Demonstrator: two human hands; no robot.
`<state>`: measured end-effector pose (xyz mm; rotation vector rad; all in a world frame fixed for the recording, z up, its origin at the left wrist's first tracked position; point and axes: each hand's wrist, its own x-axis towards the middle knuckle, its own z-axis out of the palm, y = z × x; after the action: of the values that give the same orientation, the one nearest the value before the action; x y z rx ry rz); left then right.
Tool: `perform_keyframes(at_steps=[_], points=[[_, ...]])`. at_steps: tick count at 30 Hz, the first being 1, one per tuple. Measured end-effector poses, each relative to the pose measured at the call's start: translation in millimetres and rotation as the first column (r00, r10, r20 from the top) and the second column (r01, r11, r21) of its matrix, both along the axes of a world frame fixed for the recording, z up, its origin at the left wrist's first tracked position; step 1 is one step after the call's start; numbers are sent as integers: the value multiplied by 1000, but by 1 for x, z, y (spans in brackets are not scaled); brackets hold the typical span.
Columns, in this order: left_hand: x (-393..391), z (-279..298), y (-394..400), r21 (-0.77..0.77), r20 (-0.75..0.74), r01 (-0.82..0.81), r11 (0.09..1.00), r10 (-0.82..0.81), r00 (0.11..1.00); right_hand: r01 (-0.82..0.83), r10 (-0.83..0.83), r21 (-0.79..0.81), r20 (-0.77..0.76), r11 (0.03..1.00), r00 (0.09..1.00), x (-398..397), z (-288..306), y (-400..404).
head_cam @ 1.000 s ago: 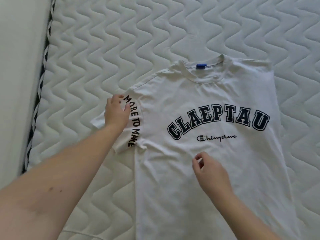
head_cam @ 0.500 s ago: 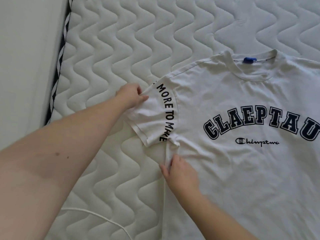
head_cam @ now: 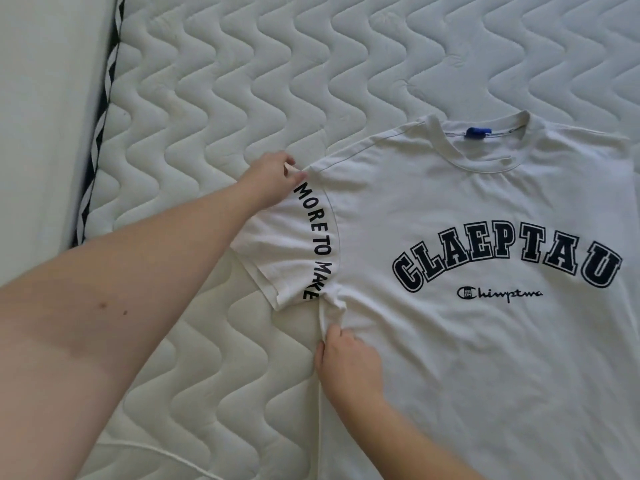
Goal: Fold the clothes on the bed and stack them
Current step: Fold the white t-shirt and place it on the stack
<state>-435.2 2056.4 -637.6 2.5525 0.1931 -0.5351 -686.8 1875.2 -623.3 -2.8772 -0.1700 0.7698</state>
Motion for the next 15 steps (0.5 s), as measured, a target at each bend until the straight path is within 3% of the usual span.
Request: perform_keyframes(at_steps=[3, 6, 11, 15], points=[[19, -4, -22, -40, -62, -23, 999, 20, 998, 3, -3, 39, -19, 999, 1000, 2, -2, -5], [31, -4, -36, 59, -121, 26, 998, -19, 992, 47, -34, 190, -69, 981, 997, -1, -14, -19], [36, 11, -58, 116, -92, 74, 991, -64, 994, 44, -12, 355, -91, 934, 996, -4, -12, -45], [46, 36, -83, -32, -197, 33, 999, -38, 980, 152, -69, 508, -179, 848, 981, -3, -7, -66]])
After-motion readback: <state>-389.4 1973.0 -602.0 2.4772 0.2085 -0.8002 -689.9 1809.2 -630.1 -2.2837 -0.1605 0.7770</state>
